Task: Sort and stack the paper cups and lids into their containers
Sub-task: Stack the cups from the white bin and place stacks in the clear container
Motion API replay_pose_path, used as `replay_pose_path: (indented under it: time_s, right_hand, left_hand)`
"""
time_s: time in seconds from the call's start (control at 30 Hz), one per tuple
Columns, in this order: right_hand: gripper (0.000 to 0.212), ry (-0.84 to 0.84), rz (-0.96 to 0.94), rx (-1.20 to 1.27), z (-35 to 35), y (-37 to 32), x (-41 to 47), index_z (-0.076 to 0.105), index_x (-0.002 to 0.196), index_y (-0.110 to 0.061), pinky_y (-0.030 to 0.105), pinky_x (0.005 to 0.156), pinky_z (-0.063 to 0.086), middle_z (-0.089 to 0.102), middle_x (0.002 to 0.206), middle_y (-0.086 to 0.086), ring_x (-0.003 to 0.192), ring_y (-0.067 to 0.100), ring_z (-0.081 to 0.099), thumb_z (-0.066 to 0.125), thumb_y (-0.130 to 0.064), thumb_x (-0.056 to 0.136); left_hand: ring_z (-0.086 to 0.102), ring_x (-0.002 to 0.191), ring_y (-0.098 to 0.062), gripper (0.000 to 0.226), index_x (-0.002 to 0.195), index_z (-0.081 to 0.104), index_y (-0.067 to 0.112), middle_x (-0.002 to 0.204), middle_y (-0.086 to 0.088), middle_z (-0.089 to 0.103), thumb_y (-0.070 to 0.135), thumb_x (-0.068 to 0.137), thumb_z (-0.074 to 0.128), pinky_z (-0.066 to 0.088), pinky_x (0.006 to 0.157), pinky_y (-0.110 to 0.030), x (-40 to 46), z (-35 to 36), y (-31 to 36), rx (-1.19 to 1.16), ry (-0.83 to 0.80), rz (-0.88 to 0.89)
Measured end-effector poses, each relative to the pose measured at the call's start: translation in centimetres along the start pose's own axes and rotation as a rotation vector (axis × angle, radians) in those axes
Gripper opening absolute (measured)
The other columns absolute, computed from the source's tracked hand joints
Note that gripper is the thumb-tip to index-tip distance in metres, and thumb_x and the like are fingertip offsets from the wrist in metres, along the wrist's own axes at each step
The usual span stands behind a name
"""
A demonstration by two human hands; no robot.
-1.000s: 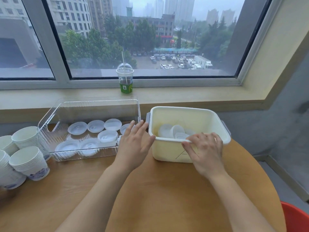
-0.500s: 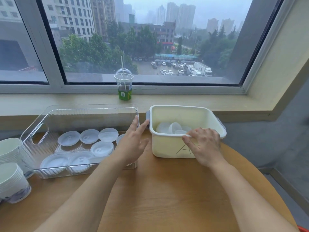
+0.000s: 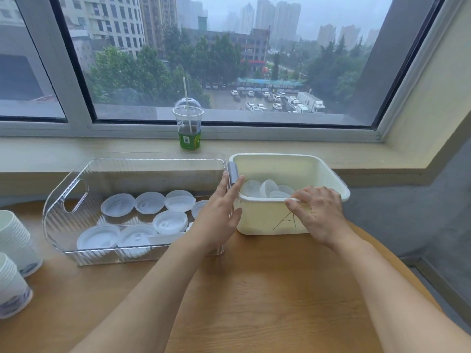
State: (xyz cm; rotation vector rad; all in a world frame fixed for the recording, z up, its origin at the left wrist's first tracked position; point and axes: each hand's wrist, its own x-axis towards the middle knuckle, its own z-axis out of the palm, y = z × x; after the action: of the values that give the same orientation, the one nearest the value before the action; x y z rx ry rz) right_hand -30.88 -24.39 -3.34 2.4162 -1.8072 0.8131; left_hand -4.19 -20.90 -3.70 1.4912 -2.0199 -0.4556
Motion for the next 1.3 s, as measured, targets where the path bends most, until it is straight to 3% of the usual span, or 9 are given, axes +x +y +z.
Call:
replay_pose_path:
  time_s: [0.17, 0.3, 0.4, 0.6, 0.73, 0.93, 1.1, 1.2, 1.3]
  right_hand:
    - [0.064, -0.007, 0.003, 0.033, 0.0, 0.1, 0.4, 0.072, 0.098, -0.037, 0.032, 0.101, 0.019, 0.06, 0.101, -0.018, 0.103, 0.012, 0.044, 0.024, -0.078, 0.086]
    - [0.05, -0.017, 0.02, 0.081, -0.2, 0.1, 0.9, 0.064, 0.089, -0.044, 0.033, 0.102, 0.02, 0.063, 0.101, -0.017, 0.105, 0.013, 0.046, 0.027, -0.077, 0.084]
    - [0.056, -0.022, 0.03, 0.084, -0.3, 0.2, 1.0, 0.069, 0.089, -0.039, 0.033, 0.103, 0.02, 0.065, 0.102, -0.017, 0.105, 0.013, 0.048, 0.028, -0.077, 0.083]
    - [0.053, -0.018, 0.055, 0.076, -0.8, -0.6, 0.3, 0.069, 0.095, -0.041, 0.042, 0.112, 0.023, 0.065, 0.111, -0.012, 0.112, 0.017, 0.05, 0.03, -0.076, 0.086]
    - [0.052, 0.084, -0.011, 0.15, -1.6, -3.7, -0.4, 0.07, 0.114, -0.036, 0.047, 0.119, 0.022, 0.065, 0.122, -0.01, 0.119, 0.016, 0.05, 0.04, -0.071, 0.092]
    - [0.029, 0.088, -0.184, 0.365, -0.7, -11.9, -2.1, 0.069, 0.117, -0.027, 0.035, 0.1, 0.044, 0.061, 0.119, -0.013, 0.115, 0.012, 0.056, 0.063, -0.045, 0.094]
    - [0.022, -0.095, -0.273, 0.456, 3.3, -18.5, -2.7, 0.066, 0.116, -0.033, 0.032, 0.093, 0.052, 0.058, 0.117, -0.018, 0.107, 0.005, 0.058, 0.066, -0.042, 0.095]
    - [0.024, -0.196, -0.29, 0.462, 5.8, -21.7, -2.1, 0.066, 0.118, -0.035, 0.03, 0.094, 0.048, 0.056, 0.12, -0.021, 0.107, 0.003, 0.056, 0.065, -0.045, 0.096]
    - [0.027, -0.254, -0.305, 0.46, 7.9, -24.7, -0.9, 0.069, 0.122, -0.032, 0.028, 0.101, 0.042, 0.059, 0.126, -0.018, 0.118, 0.002, 0.053, 0.067, -0.042, 0.096]
  left_hand:
    - [0.021, 0.16, -0.025, 0.077, 0.167, 0.009, 0.042, 0.177, 0.002, -0.013, 0.022, 0.108, 0.055, 0.035, 0.104, -0.024, 0.3, 0.3, 0.1, 0.032, 0.001, 0.001]
    - [0.014, 0.162, -0.025, 0.08, 0.167, 0.008, 0.044, 0.176, 0.001, -0.017, 0.021, 0.107, 0.057, 0.032, 0.109, -0.025, 0.3, 0.7, -0.1, 0.002, -0.003, 0.01]
    - [0.014, 0.162, -0.025, 0.082, 0.166, 0.007, 0.046, 0.176, 0.0, -0.017, 0.021, 0.107, 0.057, 0.036, 0.114, -0.03, 0.5, 0.9, -0.3, -0.003, 0.006, 0.018]
    - [0.005, 0.163, -0.022, 0.088, 0.165, 0.002, 0.05, 0.176, -0.001, -0.016, 0.04, 0.103, 0.064, 0.029, 0.124, -0.041, -0.3, -0.1, 0.0, -0.006, -0.019, 0.01]
    - [0.016, 0.161, -0.021, 0.082, 0.165, 0.012, 0.048, 0.177, -0.002, 0.003, 0.048, 0.101, 0.063, 0.032, 0.123, -0.045, -3.2, -2.1, -1.0, 0.024, 0.057, -0.009]
    - [0.05, 0.137, -0.018, 0.062, 0.152, 0.05, 0.03, 0.151, 0.006, 0.054, 0.054, 0.095, 0.051, 0.042, 0.113, -0.039, -9.7, -5.6, -5.6, 0.068, 0.227, -0.055]
    - [0.056, 0.124, -0.014, 0.053, 0.14, 0.06, 0.029, 0.133, 0.012, 0.062, 0.051, 0.094, 0.049, 0.048, 0.102, -0.039, -14.7, -8.2, -9.5, 0.072, 0.369, -0.132]
    - [0.057, 0.122, -0.018, 0.048, 0.137, 0.062, 0.028, 0.13, 0.01, 0.062, 0.046, 0.093, 0.053, 0.047, 0.102, -0.04, -17.2, -9.0, -11.4, 0.085, 0.459, -0.146]
    - [0.053, 0.124, -0.018, 0.047, 0.139, 0.059, 0.026, 0.133, 0.007, 0.06, 0.038, 0.093, 0.059, 0.034, 0.11, -0.024, -19.0, -9.0, -13.2, 0.109, 0.543, -0.139]
